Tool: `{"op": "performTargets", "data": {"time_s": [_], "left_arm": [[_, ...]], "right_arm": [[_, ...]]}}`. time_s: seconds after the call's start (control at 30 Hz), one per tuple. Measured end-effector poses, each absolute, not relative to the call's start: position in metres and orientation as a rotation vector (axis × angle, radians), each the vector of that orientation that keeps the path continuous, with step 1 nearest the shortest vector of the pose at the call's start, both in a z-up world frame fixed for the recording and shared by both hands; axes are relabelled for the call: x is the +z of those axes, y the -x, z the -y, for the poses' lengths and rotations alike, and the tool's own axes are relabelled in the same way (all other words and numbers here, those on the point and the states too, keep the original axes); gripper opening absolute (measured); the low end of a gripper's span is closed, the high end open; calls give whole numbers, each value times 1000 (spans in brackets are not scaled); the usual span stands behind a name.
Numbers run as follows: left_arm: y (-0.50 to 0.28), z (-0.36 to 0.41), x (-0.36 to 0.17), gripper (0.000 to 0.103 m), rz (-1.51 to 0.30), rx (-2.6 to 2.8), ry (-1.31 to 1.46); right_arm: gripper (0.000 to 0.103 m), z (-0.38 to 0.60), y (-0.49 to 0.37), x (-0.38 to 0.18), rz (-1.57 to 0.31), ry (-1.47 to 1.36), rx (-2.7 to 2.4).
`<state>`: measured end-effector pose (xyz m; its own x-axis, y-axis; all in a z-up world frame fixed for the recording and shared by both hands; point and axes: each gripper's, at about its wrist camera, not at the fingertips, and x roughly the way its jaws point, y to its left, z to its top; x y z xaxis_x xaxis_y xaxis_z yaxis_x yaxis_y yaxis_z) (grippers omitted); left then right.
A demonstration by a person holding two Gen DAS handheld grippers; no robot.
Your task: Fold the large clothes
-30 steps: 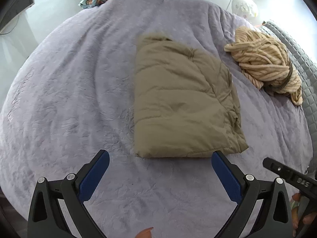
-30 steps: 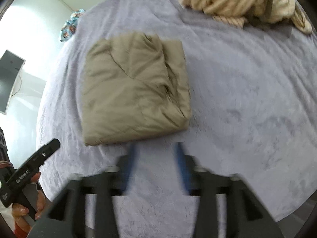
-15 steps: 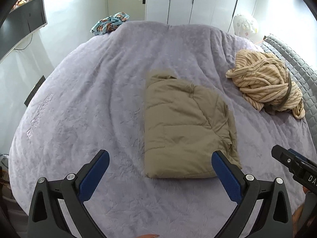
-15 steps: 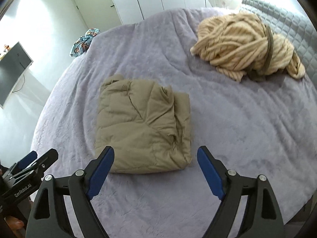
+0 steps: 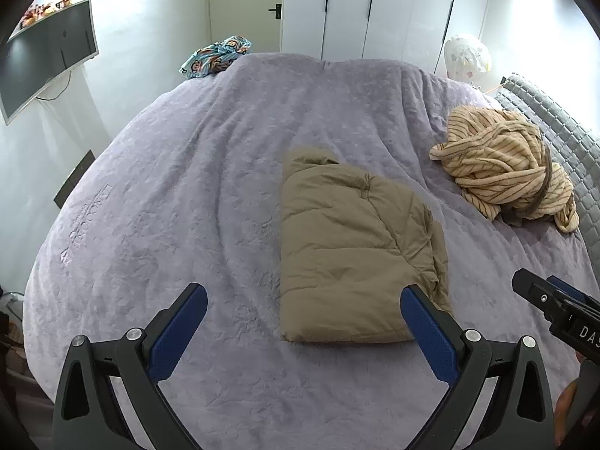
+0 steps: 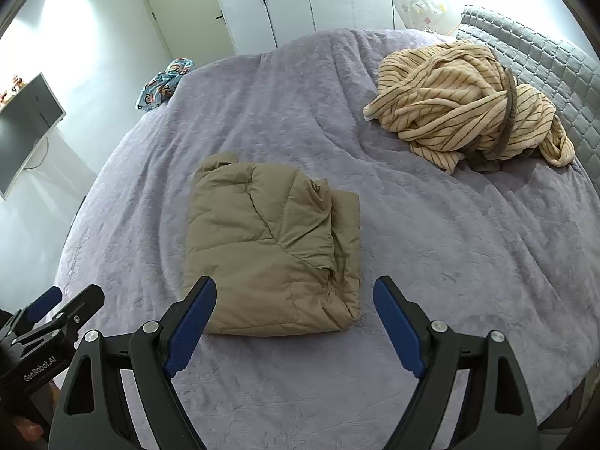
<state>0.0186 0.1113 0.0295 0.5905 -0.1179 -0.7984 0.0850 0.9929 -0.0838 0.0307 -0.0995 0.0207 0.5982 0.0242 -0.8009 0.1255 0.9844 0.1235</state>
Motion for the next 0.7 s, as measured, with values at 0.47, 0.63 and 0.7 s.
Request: {"op": "performTargets", "data": {"time_s": [0.47, 0.63, 0.7], "left_arm": [[-16, -110, 34, 103, -926, -123, 26], [-17, -110, 34, 103, -928, -126, 29], [-17, -110, 35, 103, -925, -124, 26]], "right_arm": [[88, 97, -31, 23, -927, -166, -53], [88, 96, -30, 23, -928, -166, -51], [88, 97, -31, 23, -930, -164, -48]]}}
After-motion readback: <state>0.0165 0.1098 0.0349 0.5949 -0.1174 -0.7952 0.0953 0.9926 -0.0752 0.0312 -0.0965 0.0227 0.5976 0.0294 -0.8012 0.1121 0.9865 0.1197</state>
